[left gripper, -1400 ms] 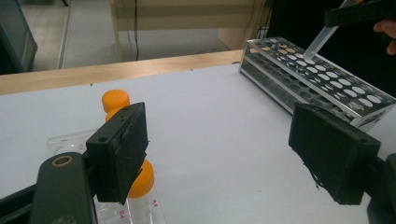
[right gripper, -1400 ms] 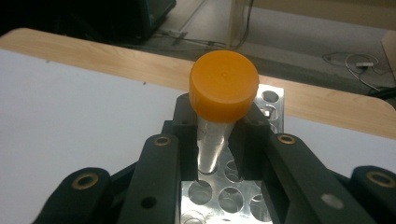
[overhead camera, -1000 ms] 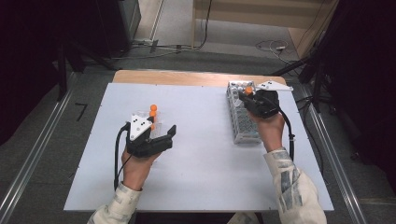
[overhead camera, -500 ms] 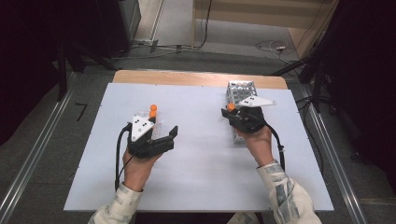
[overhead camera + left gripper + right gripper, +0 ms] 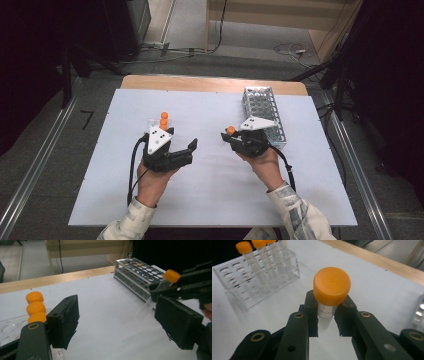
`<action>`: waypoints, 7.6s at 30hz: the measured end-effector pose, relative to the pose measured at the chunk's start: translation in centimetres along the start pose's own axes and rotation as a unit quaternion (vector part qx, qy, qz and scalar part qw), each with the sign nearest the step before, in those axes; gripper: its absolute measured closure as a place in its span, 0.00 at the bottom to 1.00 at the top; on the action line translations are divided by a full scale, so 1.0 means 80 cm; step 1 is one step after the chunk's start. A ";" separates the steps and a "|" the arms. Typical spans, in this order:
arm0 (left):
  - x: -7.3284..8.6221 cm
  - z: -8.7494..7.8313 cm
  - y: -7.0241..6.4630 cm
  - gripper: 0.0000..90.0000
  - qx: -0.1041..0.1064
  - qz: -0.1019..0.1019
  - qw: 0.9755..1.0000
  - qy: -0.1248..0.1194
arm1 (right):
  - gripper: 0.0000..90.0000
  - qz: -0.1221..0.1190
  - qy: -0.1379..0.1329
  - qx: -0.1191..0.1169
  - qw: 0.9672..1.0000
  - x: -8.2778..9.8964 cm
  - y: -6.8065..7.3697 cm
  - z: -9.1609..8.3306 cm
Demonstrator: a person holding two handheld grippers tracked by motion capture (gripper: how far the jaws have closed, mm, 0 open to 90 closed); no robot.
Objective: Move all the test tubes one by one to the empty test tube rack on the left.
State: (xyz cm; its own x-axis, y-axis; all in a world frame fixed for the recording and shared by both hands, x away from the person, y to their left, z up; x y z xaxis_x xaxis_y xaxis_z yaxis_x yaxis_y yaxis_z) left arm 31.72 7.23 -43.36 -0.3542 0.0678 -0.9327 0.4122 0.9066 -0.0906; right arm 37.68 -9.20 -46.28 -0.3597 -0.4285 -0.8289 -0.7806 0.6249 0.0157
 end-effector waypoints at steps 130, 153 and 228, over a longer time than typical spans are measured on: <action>-0.025 -0.051 0.044 0.77 0.001 -0.016 0.999 -0.040 | 0.21 -0.013 0.030 -0.013 0.999 0.038 0.027 -0.009; -0.003 -0.050 0.075 0.77 -0.044 -0.028 0.998 -0.029 | 0.21 -0.012 0.034 -0.011 0.999 0.041 0.025 -0.009; 0.028 -0.036 0.072 0.32 -0.098 -0.036 0.994 -0.015 | 0.22 -0.004 0.029 -0.003 1.000 0.041 0.019 -0.013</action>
State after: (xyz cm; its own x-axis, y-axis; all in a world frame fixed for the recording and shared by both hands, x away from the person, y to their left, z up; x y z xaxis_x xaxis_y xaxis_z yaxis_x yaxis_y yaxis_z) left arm 30.89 13.78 -45.01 -0.3508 -0.0095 -0.9364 0.2134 0.9728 -0.0898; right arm 34.80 -10.36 -48.38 -0.3826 -0.4700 -0.7954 -0.7867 0.6172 0.0136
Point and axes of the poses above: each handheld gripper's, and its own axes: z roughly forward along the jaws, x roughly out of its underside, y roughly to its left, the point moved 8 cm from there along z, roughly forward along the jaws, and after that the axes turned 1 degree about -x, right-handed, at the moved point
